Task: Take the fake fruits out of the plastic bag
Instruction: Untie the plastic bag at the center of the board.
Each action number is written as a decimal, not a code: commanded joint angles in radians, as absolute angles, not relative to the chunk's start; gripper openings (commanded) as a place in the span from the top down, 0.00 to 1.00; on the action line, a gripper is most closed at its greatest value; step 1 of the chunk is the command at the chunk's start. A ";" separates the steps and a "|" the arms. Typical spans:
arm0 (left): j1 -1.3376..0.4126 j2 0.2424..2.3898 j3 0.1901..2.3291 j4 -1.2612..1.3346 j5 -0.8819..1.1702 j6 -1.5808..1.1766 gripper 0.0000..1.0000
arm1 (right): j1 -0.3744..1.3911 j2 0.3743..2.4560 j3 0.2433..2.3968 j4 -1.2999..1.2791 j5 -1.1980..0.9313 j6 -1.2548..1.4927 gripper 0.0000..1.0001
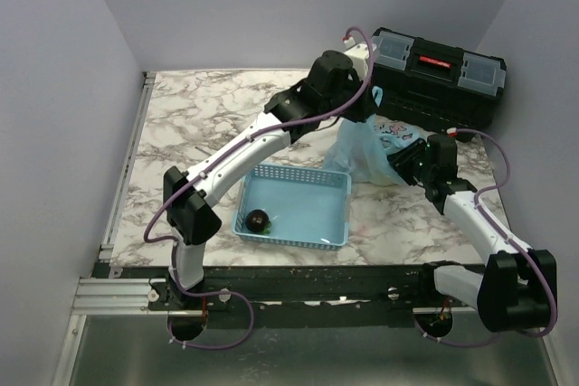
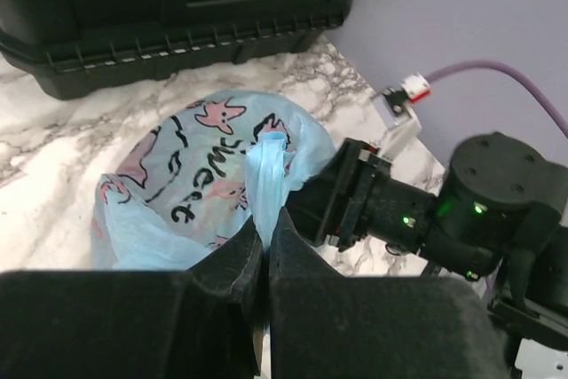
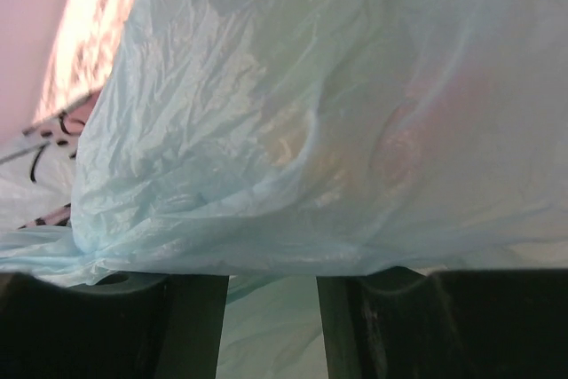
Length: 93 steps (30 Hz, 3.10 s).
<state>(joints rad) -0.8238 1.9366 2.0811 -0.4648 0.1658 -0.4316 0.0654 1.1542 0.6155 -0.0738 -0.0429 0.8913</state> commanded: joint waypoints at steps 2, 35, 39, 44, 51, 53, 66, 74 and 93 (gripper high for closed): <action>-0.733 2.052 2.345 -0.499 0.336 -0.448 1.00 | 0.064 1.172 0.654 -0.010 0.182 1.010 0.56; -0.817 1.291 1.358 -0.467 0.400 -0.315 0.18 | 0.104 0.975 0.586 -0.214 -0.483 0.568 0.41; -0.902 1.285 1.380 -0.486 0.273 -0.332 0.16 | 0.108 0.906 0.547 -0.257 -0.460 0.650 0.47; -0.912 1.360 1.438 -0.495 0.211 -0.297 0.01 | 0.107 0.807 0.619 -0.419 -0.407 0.643 0.44; -0.974 1.498 1.584 -0.549 -0.029 -0.162 0.01 | 0.107 0.815 0.765 -0.471 -0.396 0.592 0.36; -0.978 1.534 1.628 -0.563 -0.073 -0.150 0.01 | 0.107 0.854 0.790 -0.444 -0.412 0.599 0.35; -0.978 1.647 1.762 -0.572 -0.149 -0.114 0.20 | 0.114 1.056 0.993 -0.364 -0.415 0.583 0.18; -0.979 1.623 1.677 -0.507 -0.137 -0.146 0.72 | 0.211 1.083 1.017 -0.445 -0.117 0.987 0.22; -0.978 1.474 1.405 -0.288 -0.017 -0.275 1.00 | 0.313 1.278 1.057 -0.555 0.131 1.385 0.21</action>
<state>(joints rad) -0.9768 1.5135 1.4334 -0.3523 -0.0628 -0.2443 0.3069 1.2209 1.0248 -0.5522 0.0772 1.3289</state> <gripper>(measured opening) 0.003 0.781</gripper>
